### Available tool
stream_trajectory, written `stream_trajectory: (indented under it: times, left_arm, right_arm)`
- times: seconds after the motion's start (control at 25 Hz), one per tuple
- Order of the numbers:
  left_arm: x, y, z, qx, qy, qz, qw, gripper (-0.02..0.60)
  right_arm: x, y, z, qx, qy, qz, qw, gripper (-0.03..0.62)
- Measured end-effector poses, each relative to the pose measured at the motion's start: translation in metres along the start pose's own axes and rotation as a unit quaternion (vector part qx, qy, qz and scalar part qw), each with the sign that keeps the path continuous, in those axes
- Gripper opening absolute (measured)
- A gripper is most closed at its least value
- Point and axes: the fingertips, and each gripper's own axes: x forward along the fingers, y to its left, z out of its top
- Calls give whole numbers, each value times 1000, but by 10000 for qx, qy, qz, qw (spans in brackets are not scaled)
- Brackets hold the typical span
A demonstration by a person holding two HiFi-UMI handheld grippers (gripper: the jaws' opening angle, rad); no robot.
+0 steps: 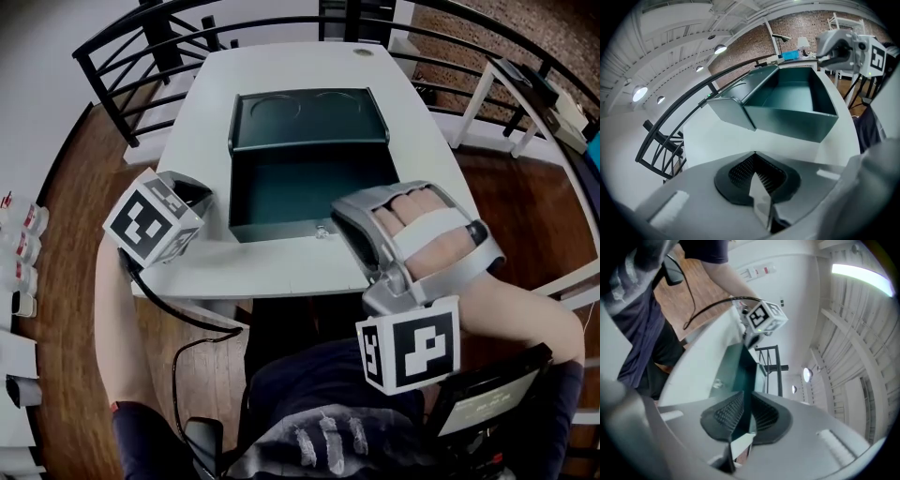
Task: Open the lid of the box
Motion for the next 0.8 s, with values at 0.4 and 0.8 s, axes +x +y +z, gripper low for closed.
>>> stream_trajectory:
  times: [0.4,0.8]
  left_arm:
    - [5,5,6,-493,-334,-111,9982,17]
    - [5,6,9,-573,-445,-111,9973,17]
  right_arm:
    - [62,-69,-132,201,1419,-653,9875,5]
    - [74,-56,-177,117,1891,-564,9803,3]
